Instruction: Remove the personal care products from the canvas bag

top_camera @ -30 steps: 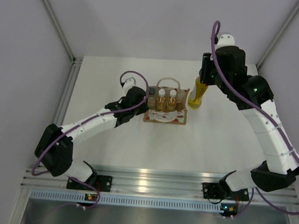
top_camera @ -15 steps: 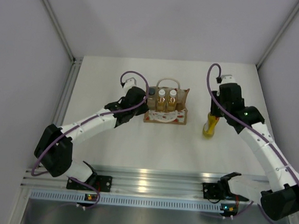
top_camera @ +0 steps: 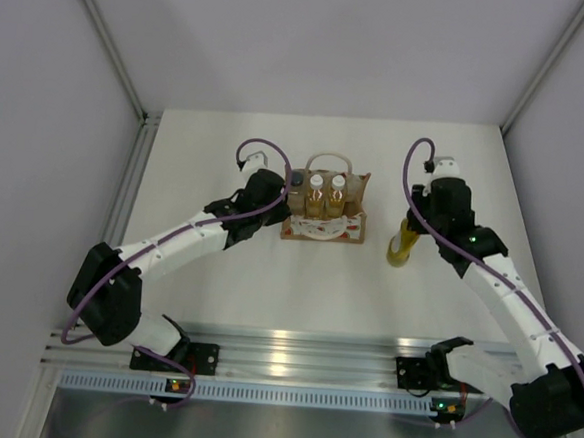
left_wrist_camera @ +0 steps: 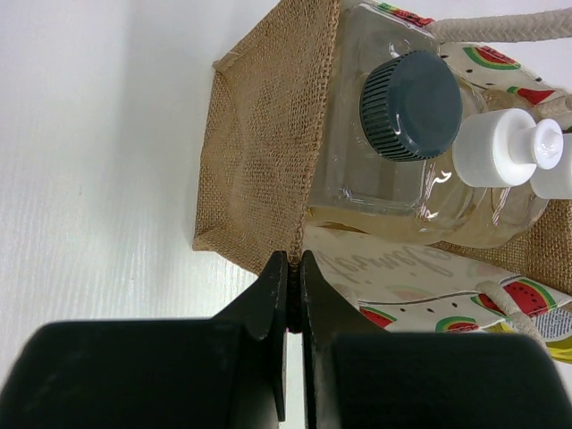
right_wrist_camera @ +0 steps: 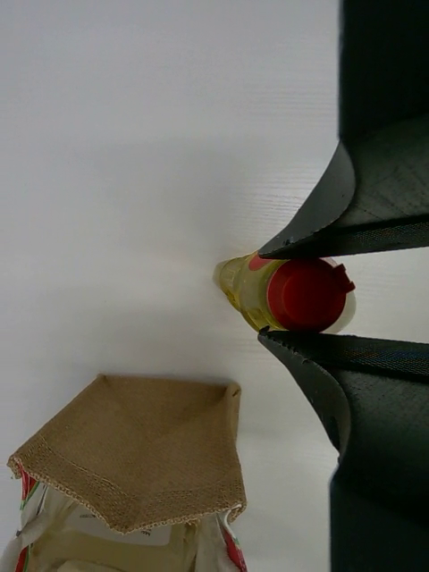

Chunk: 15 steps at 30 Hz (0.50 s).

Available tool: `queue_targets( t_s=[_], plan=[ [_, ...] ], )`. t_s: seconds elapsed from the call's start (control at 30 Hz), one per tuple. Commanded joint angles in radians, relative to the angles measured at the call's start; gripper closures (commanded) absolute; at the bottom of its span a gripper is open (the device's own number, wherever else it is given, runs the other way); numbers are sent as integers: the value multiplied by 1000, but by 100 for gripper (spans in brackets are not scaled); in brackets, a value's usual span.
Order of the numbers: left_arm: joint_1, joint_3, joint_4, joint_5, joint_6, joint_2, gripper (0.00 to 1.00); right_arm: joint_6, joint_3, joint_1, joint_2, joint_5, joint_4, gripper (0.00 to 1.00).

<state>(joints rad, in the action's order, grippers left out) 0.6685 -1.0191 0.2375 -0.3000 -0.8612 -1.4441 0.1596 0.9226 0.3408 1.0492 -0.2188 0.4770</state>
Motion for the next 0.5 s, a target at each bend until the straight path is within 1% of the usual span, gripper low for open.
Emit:
queue_targets(
  t_s=[0.0,0.03,0.07,0.13,0.17,0.2,0.33,0.37,0.47],
  plan=[
    [11,-27,5,56,10,17,100,18,10,-14,-22,10,-163,100],
    [11,-27,5,56,10,19,100,15,10,-14,-17,13,-161,100],
    [11,-26,5,55,10,19,100,14,13,-14,-17,13,-161,88],
    [11,-24,5,55,10,21,100,18,16,-16,-20,18,-147,58],
    [11,-22,3,55,10,21,100,21,19,-16,-21,19,-141,40],
    [11,-22,5,55,10,21,100,24,22,-13,-25,27,-137,36],
    [11,-19,3,55,8,19,100,32,67,-11,-21,36,-98,32],
    [13,-21,5,55,7,19,100,35,93,-2,-20,32,-83,29],
    [14,-22,5,53,5,21,100,47,137,30,-12,30,-74,29]
  ],
)
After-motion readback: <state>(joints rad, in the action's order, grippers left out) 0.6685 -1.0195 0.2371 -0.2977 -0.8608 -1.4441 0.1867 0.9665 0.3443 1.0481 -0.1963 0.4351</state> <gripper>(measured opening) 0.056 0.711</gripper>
